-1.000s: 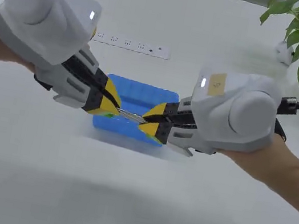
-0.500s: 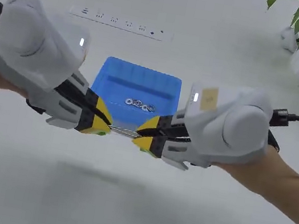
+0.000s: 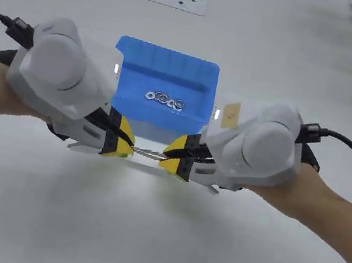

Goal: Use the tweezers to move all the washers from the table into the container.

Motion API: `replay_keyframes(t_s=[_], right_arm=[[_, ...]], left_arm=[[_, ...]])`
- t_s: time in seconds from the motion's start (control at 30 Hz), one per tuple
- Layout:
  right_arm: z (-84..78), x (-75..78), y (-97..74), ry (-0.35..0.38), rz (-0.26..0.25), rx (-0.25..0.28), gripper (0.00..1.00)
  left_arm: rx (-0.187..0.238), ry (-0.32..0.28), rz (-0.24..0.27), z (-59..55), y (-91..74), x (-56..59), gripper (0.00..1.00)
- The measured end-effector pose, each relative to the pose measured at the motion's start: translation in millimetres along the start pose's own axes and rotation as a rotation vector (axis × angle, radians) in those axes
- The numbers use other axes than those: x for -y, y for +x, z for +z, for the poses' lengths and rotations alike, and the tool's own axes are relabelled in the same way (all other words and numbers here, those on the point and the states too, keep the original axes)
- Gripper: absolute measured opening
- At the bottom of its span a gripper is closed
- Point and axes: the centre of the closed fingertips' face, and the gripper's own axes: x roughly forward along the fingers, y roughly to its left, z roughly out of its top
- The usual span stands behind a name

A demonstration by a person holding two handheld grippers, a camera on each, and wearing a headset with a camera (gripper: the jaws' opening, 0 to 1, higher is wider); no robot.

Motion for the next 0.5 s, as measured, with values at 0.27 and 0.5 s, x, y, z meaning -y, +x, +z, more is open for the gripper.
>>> replay_keyframes(t_s=[0.27,0.5], right_arm=[[-11.1,-4.1,10.0,0.012,0.030,-0.036,0.09],[-11.8,-3.5,6.5,0.032,0.022,-0.043,0.12]], left_arm=[[-0.062,0.007,0.004,-16.1,6.3,1.0,0.08],[-0.067,-0.016,0.024,-15.8,3.5,-0.2,0.18]])
